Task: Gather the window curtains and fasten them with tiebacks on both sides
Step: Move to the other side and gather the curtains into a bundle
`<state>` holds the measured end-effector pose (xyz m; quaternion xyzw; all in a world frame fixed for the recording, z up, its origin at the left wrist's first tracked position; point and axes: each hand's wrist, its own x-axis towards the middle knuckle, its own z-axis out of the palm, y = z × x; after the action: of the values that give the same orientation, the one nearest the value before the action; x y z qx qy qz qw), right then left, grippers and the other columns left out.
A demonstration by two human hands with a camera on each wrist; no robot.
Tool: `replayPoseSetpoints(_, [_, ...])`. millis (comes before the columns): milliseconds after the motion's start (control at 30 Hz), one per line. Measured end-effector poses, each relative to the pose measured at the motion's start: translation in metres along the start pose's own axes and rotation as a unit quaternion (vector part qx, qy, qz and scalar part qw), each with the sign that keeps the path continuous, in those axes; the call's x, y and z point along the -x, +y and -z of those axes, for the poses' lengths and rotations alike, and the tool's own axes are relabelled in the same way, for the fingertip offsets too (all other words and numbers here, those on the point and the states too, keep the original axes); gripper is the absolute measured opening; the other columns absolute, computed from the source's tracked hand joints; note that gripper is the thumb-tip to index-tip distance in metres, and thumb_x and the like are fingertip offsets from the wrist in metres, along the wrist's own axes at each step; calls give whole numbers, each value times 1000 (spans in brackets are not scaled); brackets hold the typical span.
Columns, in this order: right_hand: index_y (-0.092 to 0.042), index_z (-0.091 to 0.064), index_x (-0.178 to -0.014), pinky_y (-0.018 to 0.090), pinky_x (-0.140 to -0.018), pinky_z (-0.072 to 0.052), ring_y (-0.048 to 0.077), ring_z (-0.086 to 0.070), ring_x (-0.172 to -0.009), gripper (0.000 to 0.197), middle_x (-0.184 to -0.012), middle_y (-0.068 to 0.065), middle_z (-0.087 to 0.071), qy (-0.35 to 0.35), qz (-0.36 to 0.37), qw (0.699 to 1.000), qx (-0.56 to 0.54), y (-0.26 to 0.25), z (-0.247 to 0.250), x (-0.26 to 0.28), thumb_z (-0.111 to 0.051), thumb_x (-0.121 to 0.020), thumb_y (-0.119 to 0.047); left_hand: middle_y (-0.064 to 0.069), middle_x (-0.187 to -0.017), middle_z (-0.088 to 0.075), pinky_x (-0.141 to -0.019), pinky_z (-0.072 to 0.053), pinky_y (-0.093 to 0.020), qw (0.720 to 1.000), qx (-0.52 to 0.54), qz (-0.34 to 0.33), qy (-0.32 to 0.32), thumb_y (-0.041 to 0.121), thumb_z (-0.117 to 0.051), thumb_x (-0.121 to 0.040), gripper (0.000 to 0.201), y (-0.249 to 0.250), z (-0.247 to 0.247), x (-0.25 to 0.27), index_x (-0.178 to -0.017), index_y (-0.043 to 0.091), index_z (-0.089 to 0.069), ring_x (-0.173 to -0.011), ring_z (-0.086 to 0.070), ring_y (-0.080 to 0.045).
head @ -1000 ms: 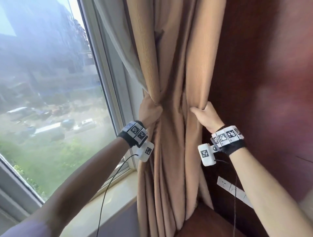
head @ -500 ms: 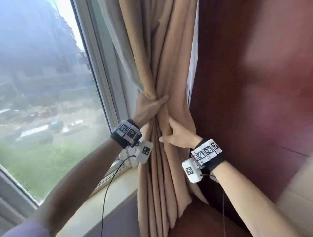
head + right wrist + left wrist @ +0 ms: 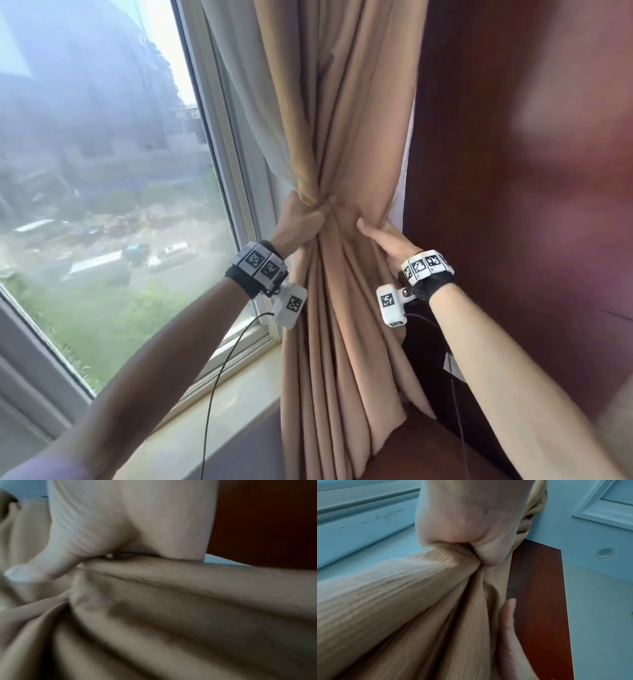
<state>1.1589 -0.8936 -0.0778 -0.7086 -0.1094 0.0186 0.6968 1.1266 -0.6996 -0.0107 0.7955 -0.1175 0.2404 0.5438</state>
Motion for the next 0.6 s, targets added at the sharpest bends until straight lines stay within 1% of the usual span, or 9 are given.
replayPoseSetpoints(67, [-13, -43, -154, 38, -123, -40, 3, -66, -118, 116, -126, -9, -71, -28, 44, 998, 20, -3, -15, 19, -95, -56, -48, 0, -105, -70, -94, -58, -36, 999, -47, -22, -14, 32, -70, -96, 20, -5, -3, -5, -111, 19, -69, -92, -66, -6])
replayPoseSetpoints(133, [-12, -45, -151, 28, -117, -43, 6, -62, -127, 125, -134, -4, -69, -52, 82, 993, 65, -7, -28, 38, -98, -47, -57, -6, -133, -54, -114, -39, -36, 982, -174, -27, -60, 60, -59, -91, 67, -10, -12, -12, -141, 16, -54, -121, -48, -18])
replayPoseSetpoints(200, [-17, -47, -147, 29, -117, -44, 9, -58, -132, 114, -139, -3, -65, -42, 105, 986, 126, -8, -39, 47, -101, -51, -47, -6, -152, -39, -124, -24, -41, 975, -184, -2, -124, 81, -49, -82, 99, 4, -21, -8, -158, 20, -34, -140, -34, -21])
replayPoseSetpoints(300, [-22, -57, -133, 27, -110, -51, 0, -65, -121, 86, -127, -7, -71, 32, 115, 986, 121, -7, -48, 46, -101, -59, -29, -4, -157, -47, -123, -33, -40, 951, -126, -4, -282, 70, -44, -97, 78, 32, -33, 3, -155, 18, -44, -145, -42, -20])
replayPoseSetpoints(367, [-15, -60, -128, 15, -95, -54, -12, -67, -105, 71, -115, -7, -73, 85, 128, 982, 111, -8, -46, 44, -97, -68, -16, -7, -167, -33, -126, -27, -43, 931, -139, 53, -335, 86, -41, -89, 105, 42, -38, 8, -163, 13, -26, -152, -35, -23])
replayPoseSetpoints(433, [-21, -66, -101, 16, -79, -55, -15, -68, -80, 41, -90, -13, -73, 148, 122, 978, 85, -9, -36, 43, -89, -74, 1, 3, -163, -39, -123, -33, -36, 916, -131, 44, -377, 94, -48, -78, 113, 44, -32, 9, -161, 19, -30, -147, -41, -13])
replayPoseSetpoints(500, [-23, -65, -81, 21, -72, -54, -12, -67, -64, 41, -73, -15, -70, 189, 106, 974, 67, -7, -18, 42, -84, -74, 12, 16, -139, -56, -106, -40, -11, 925, -109, 4, -364, 66, -59, -95, 70, 33, -19, 8, -146, 19, -48, -124, -53, 7])
replayPoseSetpoints(533, [-22, -66, -81, 21, -72, -55, -11, -67, -64, 40, -75, -12, -71, 202, 95, 973, 55, -5, -7, 43, -85, -73, 13, 18, -131, -58, -98, -40, -5, 946, -71, -6, -316, 52, -64, -99, 51, 24, -14, 11, -137, 20, -51, -115, -54, 14])
replayPoseSetpoints(600, [-13, -72, -91, 27, -84, -61, 2, -75, -79, 38, -87, 0, -77, 204, 75, 975, 40, -1, 20, 47, -93, -66, 5, 13, -138, -51, -106, -40, -15, 987, -43, -46, -148, 52, -74, -90, 68, -3, -8, 17, -144, 21, -46, -124, -48, 6])
